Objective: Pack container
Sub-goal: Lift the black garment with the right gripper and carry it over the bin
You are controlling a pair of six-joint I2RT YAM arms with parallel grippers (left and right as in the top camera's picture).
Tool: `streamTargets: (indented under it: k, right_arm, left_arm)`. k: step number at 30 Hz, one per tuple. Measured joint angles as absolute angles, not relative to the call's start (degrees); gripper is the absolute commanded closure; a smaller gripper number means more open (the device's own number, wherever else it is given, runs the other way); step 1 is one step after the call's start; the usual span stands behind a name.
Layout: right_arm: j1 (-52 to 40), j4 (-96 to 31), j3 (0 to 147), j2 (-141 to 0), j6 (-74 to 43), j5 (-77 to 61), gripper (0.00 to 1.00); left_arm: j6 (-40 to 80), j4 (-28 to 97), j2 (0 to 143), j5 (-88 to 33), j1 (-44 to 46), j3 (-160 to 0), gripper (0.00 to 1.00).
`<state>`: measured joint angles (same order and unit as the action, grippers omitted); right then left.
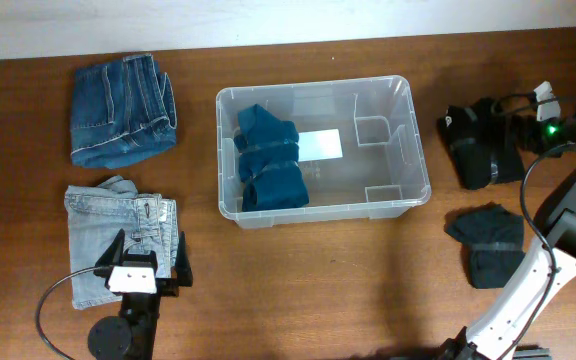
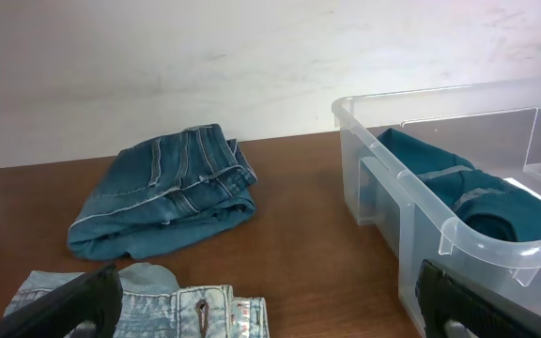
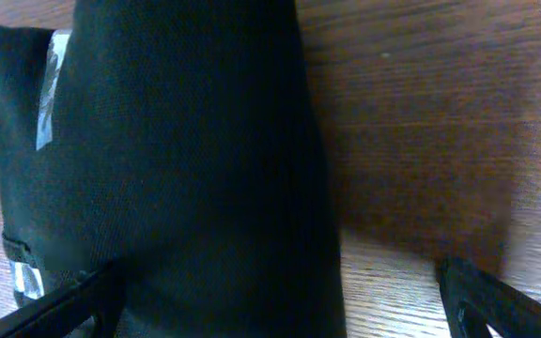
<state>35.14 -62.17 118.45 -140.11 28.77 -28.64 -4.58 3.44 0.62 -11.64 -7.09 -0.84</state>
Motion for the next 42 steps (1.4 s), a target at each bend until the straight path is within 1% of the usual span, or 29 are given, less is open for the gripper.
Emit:
streamTargets:
  k: [3,5,7,8,11,12,14,17,19,21,26,31,36,42]
  right_arm:
    - [34.04,-62.74,118.45,-140.11,28.88,-28.84,0.08]
    - [33.30,-63.09,118.45,-140.11,28.93,-29.08,0.21]
    - [32.77,-63.53,118.45,-140.11,29.06,-29.50,0.38]
    - [32.58,-63.92,118.45,-140.11,28.75,-29.78,0.43]
    - [32.42,-64.60,118.45,-140.11,29.08,-30.52,0.48]
    - [32.42,-64.77,118.45,-140.11,28.97,-30.79,0.54]
    - [32.45,-65.06,118.45,-140.11,29.17,-31.40,0.64]
    - [32.53,-65.39,118.50,-140.11,28.97,-32.10,0.84]
    - [32.67,-65.52,118.54,-140.11,28.95,-33.19,0.92]
    - [32.77,-65.58,118.54,-140.11,28.21,-34.33,0.96]
    - [33.74,-66.57,119.22,-140.94,23.75,-39.94,0.96]
    - [36.18,-73.17,124.27,-142.08,20.60,-48.45,0.96]
    - [39.83,-83.33,137.32,-142.02,19.29,-59.31,0.96]
    - [39.68,-96.57,153.49,-140.46,18.11,-64.38,0.96]
  left_arm:
    - [-4.58,3.44,0.62,-11.64,-7.09,-0.84,0.01]
    - [-4.58,3.44,0.62,-11.64,-7.09,-0.84,0.01]
    - [-4.58,3.44,0.62,-11.64,-7.09,-0.84,0.01]
    - [-4.58,3.44,0.62,-11.64,-7.09,-0.84,0.01]
    - [-4.58,3.44,0.62,-11.64,-7.09,-0.84,0.01]
    - [-4.58,3.44,0.62,-11.64,-7.09,-0.84,0.01]
    - [-4.58,3.44,0.62,-11.64,-7.09,-0.84,0.01]
    - [-4.58,3.44,0.62,-11.64,-7.09,-0.84,0.01]
    - [-4.58,3.44,0.62,-11.64,-7.09,-0.84,0.00]
    - [-4.58,3.44,0.62,-11.64,-7.09,-0.84,0.01]
    - [-4.58,3.44,0.62,-11.64,-7.09,-0.84,0.01]
    - [-4.58,3.44,0.62,-11.64,-7.09,-0.84,0.00]
    - [-4.58,3.44,0.62,-11.62,-7.09,-0.84,0.00]
    - [-4.58,3.44,0.62,-11.62,-7.09,-0.84,0.00]
